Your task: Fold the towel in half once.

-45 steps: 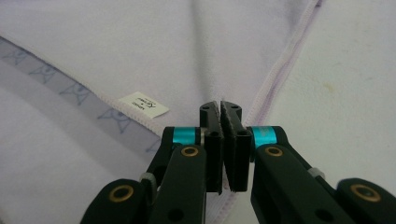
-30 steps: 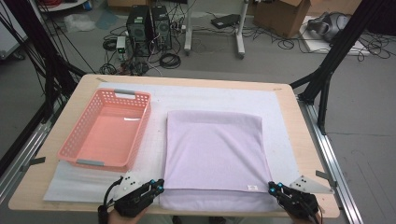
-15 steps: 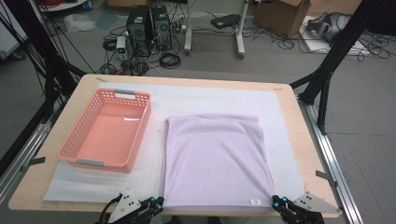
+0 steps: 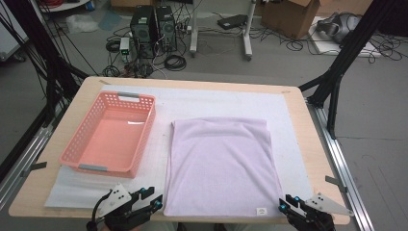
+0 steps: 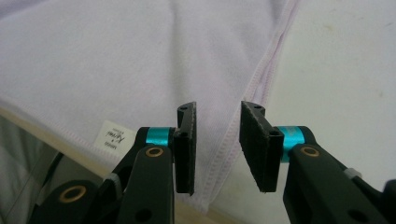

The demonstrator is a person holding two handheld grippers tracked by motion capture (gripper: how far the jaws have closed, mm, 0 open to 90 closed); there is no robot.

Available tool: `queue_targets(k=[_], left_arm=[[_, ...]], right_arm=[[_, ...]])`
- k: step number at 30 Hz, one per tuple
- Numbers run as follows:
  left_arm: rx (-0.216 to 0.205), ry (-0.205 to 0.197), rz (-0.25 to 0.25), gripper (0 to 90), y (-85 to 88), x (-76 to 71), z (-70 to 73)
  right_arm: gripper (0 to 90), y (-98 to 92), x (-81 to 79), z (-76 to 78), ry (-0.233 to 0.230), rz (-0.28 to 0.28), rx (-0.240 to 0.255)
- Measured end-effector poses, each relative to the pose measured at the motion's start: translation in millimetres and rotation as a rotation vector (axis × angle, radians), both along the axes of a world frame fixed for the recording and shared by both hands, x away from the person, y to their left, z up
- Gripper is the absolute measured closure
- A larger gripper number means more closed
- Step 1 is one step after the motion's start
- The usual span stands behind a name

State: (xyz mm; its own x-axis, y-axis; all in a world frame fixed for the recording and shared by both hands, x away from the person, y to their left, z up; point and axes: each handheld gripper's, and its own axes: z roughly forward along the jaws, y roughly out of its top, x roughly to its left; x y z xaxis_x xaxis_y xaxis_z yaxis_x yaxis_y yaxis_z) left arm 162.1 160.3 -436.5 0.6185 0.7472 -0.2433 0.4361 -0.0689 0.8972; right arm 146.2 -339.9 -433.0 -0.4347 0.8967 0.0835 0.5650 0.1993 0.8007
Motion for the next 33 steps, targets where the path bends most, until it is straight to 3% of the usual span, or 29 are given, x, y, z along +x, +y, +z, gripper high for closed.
queue_targets(k=[5,9,18,25,27,33], left_arm=[[0.001,0.009,0.001,55.3,-9.3,13.3,-0.4],[0.027,0.019,-0.002,54.5,-21.0,27.3,-4.5],[0.071,0.077,0.041,53.0,-30.1,64.9,-12.9],[0.111,0.092,0.026,54.0,-41.1,84.7,-13.8],[0.137,0.085,0.032,54.2,-41.3,89.5,-12.8],[0.140,0.099,0.030,54.2,-34.8,106.0,-13.3]], right_arm=[[65.6,-0.5,12.1,1.2,-0.023,0.001,-0.001],[65.4,-6.0,25.4,1.1,-0.033,-0.006,0.013],[64.3,-13.0,55.9,-2.4,-0.028,0.017,0.021],[67.4,-3.3,81.7,-3.2,-0.016,0.033,0.005],[68.0,0.1,88.0,-1.9,-0.016,0.021,0.000],[67.3,0.1,109.6,-4.9,0.004,-0.008,0.006]])
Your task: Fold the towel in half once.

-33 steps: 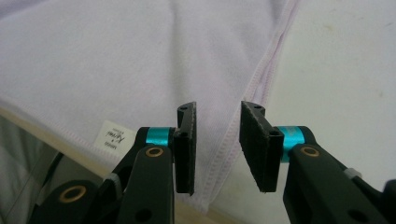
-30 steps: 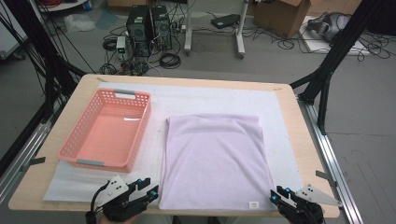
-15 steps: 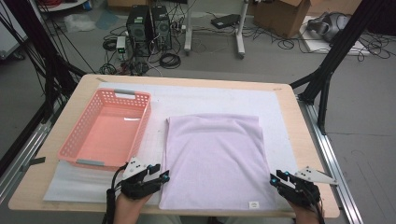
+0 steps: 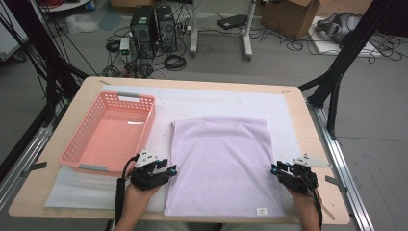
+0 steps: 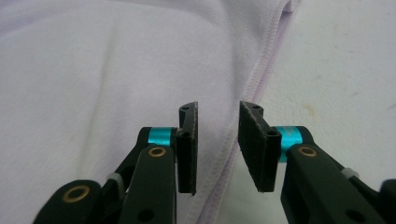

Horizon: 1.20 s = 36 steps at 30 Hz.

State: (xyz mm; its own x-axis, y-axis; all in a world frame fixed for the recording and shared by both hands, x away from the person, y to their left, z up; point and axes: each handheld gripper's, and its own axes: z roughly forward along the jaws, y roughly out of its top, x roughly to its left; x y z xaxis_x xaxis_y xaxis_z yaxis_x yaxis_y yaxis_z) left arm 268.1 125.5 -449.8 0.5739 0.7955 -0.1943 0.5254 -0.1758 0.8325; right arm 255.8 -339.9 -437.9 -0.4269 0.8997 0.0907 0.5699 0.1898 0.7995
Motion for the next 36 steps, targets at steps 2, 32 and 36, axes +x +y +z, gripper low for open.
queue_targets(k=[2,32,36], left_arm=[[0.012,0.004,-0.018,53.8,-2.8,7.2,-0.6],[0.028,0.065,-0.130,85.2,8.0,-10.8,7.4],[0.022,0.024,-0.093,62.2,3.0,-1.2,16.2]], right_arm=[[67.0,2.0,6.6,-2.3,0.016,-0.003,-0.007],[85.7,-4.3,-7.2,4.4,0.132,0.111,-0.042],[69.4,-3.8,-2.0,4.3,0.102,0.104,-0.035]])
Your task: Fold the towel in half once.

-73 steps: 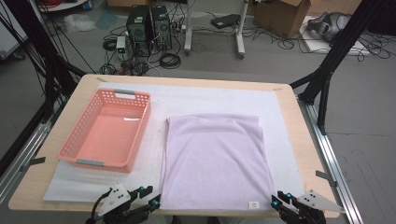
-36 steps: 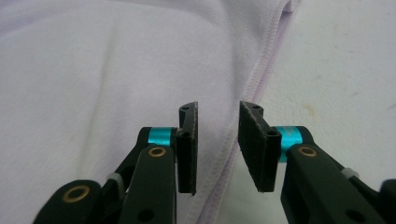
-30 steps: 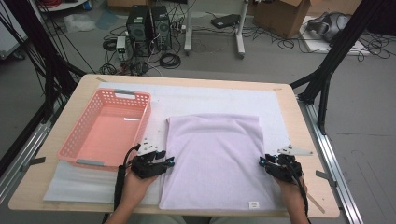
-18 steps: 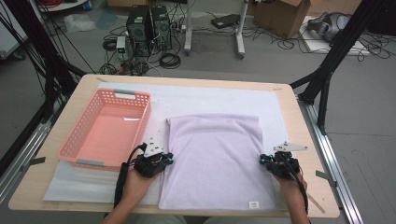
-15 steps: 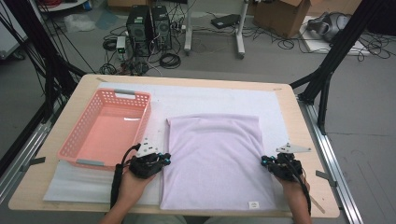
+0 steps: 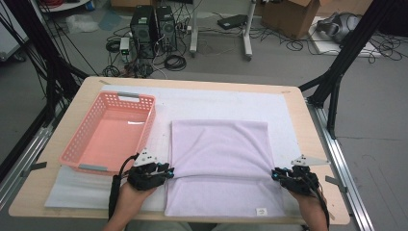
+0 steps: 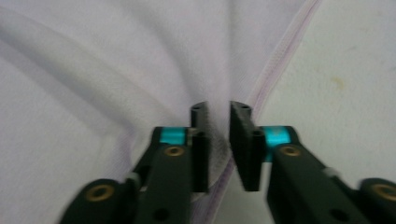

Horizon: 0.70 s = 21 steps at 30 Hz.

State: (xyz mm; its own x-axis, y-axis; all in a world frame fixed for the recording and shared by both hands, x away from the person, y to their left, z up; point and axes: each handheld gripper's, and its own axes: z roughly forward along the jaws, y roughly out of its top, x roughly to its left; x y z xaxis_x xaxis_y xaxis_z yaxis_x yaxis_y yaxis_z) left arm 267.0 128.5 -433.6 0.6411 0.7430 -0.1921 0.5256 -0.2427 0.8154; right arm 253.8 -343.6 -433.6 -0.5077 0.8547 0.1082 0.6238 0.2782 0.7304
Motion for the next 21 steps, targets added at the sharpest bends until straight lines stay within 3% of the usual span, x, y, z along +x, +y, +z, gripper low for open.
queue_targets(k=[2,6,9,14,17,21], left_arm=[[-0.012,-0.024,0.011,57.9,-3.7,9.5,5.8],[-0.010,-0.047,0.064,54.4,-12.6,40.8,11.2],[0.020,-0.046,0.133,58.9,-18.6,67.3,13.0],[0.126,-0.060,0.248,60.7,-30.6,106.2,12.4],[0.171,-0.032,0.306,58.2,-32.5,128.6,8.0],[0.210,0.033,0.336,55.8,-34.4,146.2,-4.8]], right_arm=[[64.7,-1.9,2.8,1.8,-0.031,-0.018,0.008],[63.5,-6.1,6.7,7.3,-0.081,-0.051,0.029],[63.1,-7.0,8.6,8.9,-0.087,-0.054,0.039],[63.2,-6.8,12.6,5.1,-0.083,-0.046,0.036],[63.4,-5.3,12.7,5.0,-0.082,-0.037,0.035],[64.1,-5.6,12.1,6.0,-0.091,-0.026,0.031]])
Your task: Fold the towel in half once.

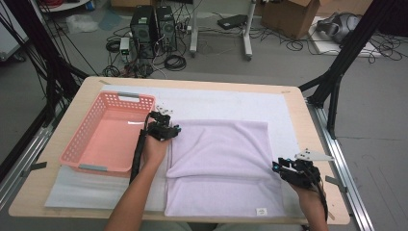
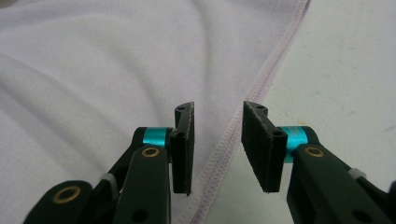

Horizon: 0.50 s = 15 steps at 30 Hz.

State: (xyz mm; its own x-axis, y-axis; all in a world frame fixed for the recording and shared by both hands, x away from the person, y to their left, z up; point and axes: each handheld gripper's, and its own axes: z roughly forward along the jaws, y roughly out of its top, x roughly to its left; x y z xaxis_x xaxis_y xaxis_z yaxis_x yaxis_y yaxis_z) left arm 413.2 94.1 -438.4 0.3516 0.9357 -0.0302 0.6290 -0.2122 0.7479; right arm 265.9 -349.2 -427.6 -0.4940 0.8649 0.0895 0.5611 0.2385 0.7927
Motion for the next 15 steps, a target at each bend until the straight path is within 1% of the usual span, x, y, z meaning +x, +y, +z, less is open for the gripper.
queue_targets(k=[1,2,3,4,5,8,10,11,12,13,14,15], left_arm=[[-0.012,0.009,0.002,56.0,-0.4,2.9,-2.5],[-0.032,0.006,0.000,59.7,-0.7,4.0,-3.9],[-0.036,-0.004,-0.009,68.9,-1.2,4.3,-4.2],[-0.019,-0.029,-0.019,80.4,-1.6,4.0,-3.5],[-0.018,-0.050,-0.015,85.1,-1.4,4.3,-2.8],[-0.035,-0.095,0.034,86.9,4.3,7.2,-2.0],[-0.079,-0.113,0.072,87.3,7.1,10.6,-2.8],[-0.085,-0.118,0.082,87.4,7.1,12.1,-4.0],[-0.090,-0.119,0.095,87.4,6.1,14.1,-6.0],[-0.089,-0.107,0.099,87.3,5.4,16.3,-8.7],[-0.081,-0.084,0.102,86.9,5.3,19.0,-10.9],[-0.077,-0.077,0.110,85.6,4.9,20.1,-12.2]], right_arm=[[64.5,-0.5,0.1,-0.3,0.002,-0.001,0.005],[64.6,-1.2,0.3,-0.8,0.002,-0.002,0.005],[64.6,-1.8,0.2,-1.2,0.004,-0.004,0.006],[64.6,-2.5,0.3,-1.6,0.006,-0.005,0.007],[64.7,-3.2,0.3,-2.1,0.006,-0.005,0.007],[64.9,-5.1,1.7,-3.5,0.008,-0.010,0.006],[65.2,-5.1,4.0,-3.5,0.008,-0.009,0.013],[65.4,-4.7,5.8,-2.7,0.007,-0.011,0.016],[65.4,-4.6,8.8,-2.0,-0.003,-0.013,0.015],[65.4,-4.4,12.4,-1.4,-0.007,-0.015,0.020],[65.2,-4.3,16.4,-0.9,-0.006,-0.022,0.021],[65.0,-4.5,21.9,-1.1,-0.011,-0.025,0.023]])
